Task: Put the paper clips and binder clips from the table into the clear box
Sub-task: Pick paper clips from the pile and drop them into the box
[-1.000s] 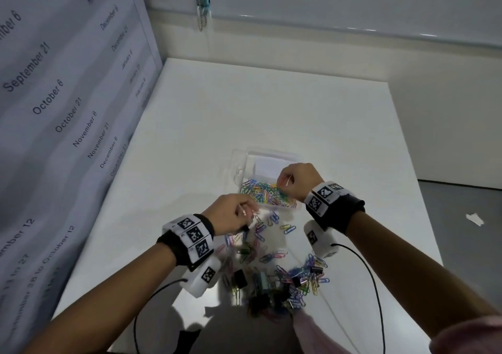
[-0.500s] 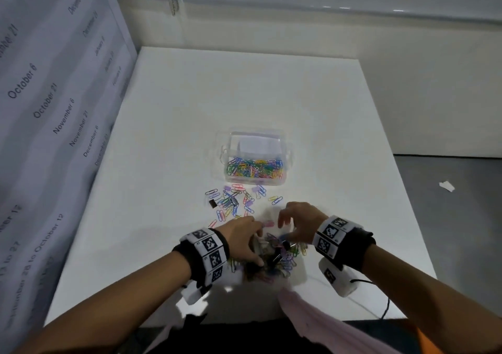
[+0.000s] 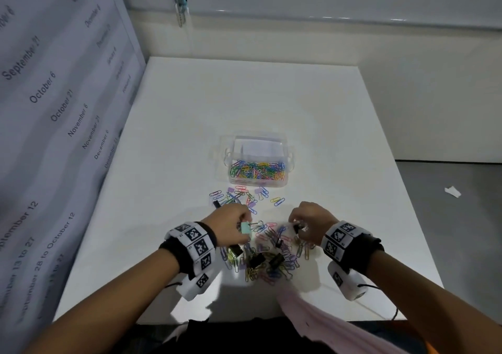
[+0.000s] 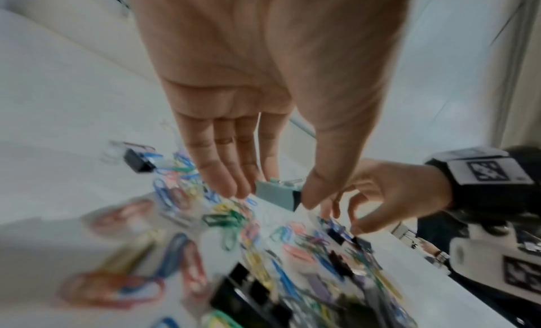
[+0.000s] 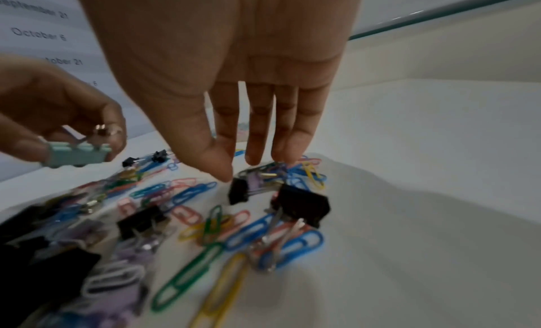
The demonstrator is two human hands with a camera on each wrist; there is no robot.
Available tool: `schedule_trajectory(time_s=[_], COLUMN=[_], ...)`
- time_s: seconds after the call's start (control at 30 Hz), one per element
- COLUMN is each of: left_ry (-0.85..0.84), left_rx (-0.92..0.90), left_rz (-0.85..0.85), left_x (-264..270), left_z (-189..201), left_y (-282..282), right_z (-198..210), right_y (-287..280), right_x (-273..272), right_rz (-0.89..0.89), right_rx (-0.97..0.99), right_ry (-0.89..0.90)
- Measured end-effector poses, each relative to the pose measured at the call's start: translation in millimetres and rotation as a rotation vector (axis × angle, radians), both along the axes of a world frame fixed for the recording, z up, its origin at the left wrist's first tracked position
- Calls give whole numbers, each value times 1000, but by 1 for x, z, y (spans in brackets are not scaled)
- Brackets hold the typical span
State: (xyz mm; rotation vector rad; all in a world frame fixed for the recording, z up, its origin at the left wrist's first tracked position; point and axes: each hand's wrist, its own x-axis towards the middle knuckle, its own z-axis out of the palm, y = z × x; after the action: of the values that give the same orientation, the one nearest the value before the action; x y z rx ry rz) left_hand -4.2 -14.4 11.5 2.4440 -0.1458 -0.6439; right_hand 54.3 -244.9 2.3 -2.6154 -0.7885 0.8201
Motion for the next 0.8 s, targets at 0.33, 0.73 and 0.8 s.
schedule_trajectory(time_s=[0.33, 0.73, 0.8], left_ry=[21, -49, -44], left_rx=[270, 143, 147], left_rz=[236, 106, 115], left_x=[-7, -5, 0], left_z=[-9, -17, -22], left_y=[67, 6, -4], right_z=[-11, 2, 9], right_y=[44, 56, 54], right_x=[-10, 9, 23], right_rz=[91, -132, -208], right_rx=[-95, 19, 63], right_ry=[12, 108, 106])
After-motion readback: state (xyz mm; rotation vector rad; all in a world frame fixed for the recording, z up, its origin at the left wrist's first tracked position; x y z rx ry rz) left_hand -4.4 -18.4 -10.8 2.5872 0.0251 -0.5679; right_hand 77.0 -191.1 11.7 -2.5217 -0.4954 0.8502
